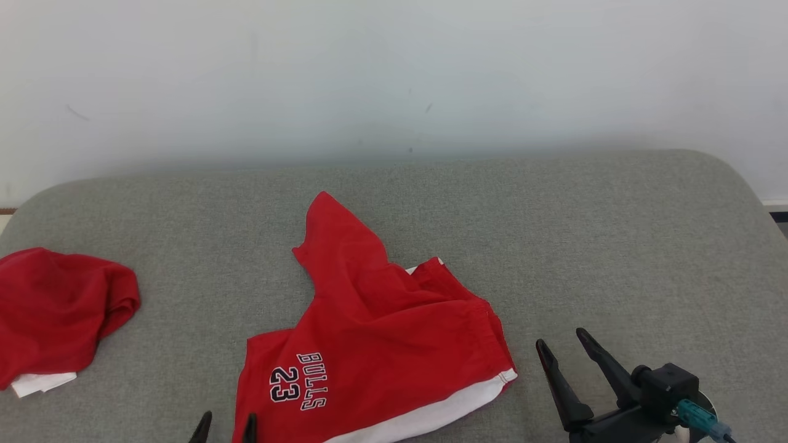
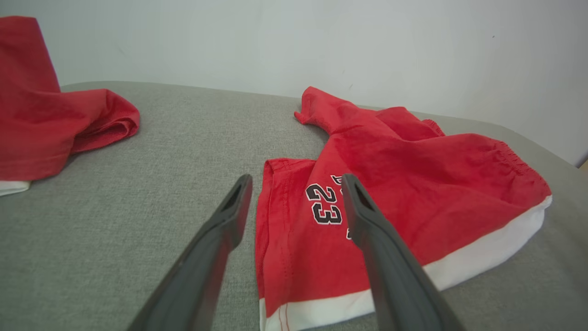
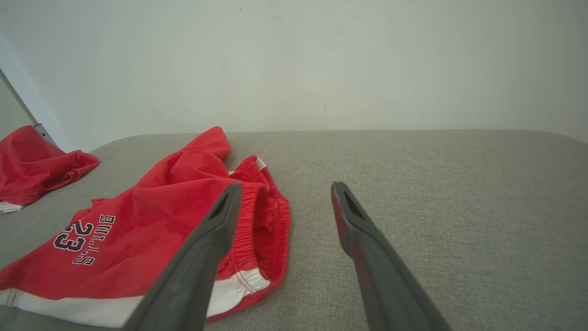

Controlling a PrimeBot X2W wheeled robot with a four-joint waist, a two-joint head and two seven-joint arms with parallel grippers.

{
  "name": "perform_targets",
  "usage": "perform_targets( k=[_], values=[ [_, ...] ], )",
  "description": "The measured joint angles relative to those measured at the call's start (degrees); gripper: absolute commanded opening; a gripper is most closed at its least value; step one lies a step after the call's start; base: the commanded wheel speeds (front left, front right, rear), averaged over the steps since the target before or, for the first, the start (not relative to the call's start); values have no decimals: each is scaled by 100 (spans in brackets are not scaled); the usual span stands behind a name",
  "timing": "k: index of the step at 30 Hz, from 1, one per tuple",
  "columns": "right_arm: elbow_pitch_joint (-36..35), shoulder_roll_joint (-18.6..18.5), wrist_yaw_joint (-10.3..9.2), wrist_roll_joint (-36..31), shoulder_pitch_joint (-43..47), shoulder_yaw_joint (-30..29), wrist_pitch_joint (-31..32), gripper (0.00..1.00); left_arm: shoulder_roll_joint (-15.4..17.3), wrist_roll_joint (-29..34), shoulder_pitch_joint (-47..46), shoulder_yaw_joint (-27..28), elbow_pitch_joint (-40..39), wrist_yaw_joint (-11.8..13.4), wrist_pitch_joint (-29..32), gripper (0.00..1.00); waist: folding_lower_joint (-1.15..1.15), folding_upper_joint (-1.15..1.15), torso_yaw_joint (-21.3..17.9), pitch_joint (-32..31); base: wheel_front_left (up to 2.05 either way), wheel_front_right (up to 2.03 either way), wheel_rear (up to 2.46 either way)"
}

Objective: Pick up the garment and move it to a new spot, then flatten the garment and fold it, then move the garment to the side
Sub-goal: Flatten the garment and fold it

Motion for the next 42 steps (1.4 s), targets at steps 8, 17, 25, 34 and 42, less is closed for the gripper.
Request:
perform_targets(
  k=[8, 17, 25, 34, 42],
  values=[
    [130, -649, -1, 615, -203, 992, 398, 100, 31, -170, 230, -336, 449, -144, 2, 100, 0, 0, 151, 73, 0, 0, 0],
    [692, -842, 0, 1056, -770, 1866, 439, 100, 70, -374, -103, -509, 1311, -194, 1, 100, 0, 0, 205, 264, 0, 0, 0],
    [1360, -790, -1, 1215, -1351, 2543, 325, 100, 74, -397, -475, -567, 1636, -229, 1, 100, 0, 0, 221, 449, 0, 0, 0],
    [1819, -730, 0, 1613, -1742, 3131, 233, 0, 75, -593, -698, -772, 1983, -237, -4, 0, 0, 0, 281, 518, 0, 0, 0],
    [1604, -798, 0, 2071, -1882, 3117, -80, 0, 141, -598, -650, -682, 1430, -243, -3, 0, 0, 1, 284, 450, 0, 0, 0]
  ],
)
